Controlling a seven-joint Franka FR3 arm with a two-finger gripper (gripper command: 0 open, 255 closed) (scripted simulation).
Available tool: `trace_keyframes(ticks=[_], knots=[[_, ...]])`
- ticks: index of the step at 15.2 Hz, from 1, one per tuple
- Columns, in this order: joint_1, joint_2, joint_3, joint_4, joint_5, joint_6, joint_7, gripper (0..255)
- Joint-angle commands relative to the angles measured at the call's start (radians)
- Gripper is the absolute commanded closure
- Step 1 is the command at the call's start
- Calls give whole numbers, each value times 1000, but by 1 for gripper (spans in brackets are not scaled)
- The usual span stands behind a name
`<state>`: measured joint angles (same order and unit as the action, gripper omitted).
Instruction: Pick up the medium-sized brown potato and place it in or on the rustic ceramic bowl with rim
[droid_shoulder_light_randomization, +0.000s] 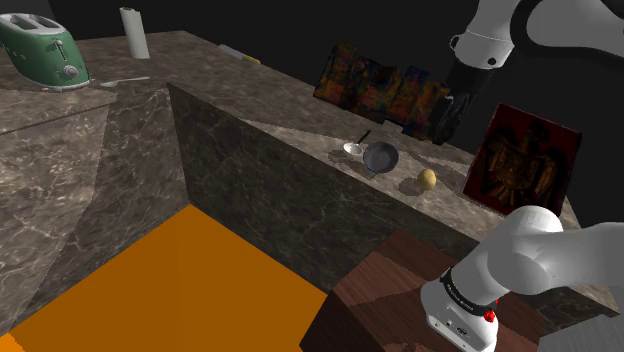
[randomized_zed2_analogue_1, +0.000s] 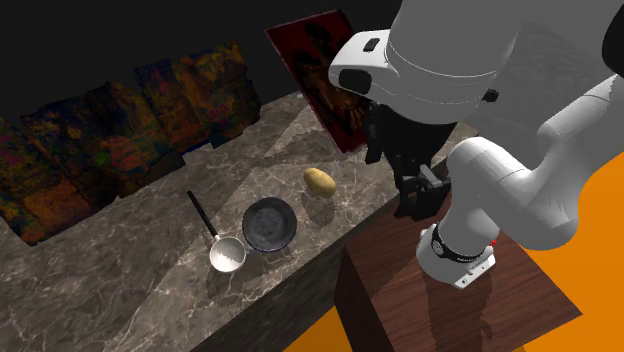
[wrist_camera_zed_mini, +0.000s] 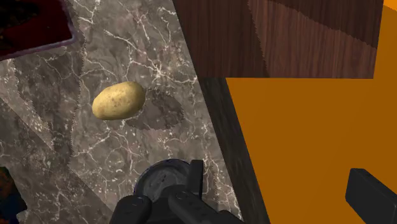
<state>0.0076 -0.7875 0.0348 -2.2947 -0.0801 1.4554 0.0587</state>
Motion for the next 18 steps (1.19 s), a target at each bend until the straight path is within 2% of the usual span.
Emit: trace_keyframes(ticks=[1, 10, 18], knots=[[0, 0, 0, 0, 0, 0, 0, 0], [-149, 43, -91, -195, -46, 262, 159, 0], [-289, 132, -182, -329, -90, 509, 295, 0]])
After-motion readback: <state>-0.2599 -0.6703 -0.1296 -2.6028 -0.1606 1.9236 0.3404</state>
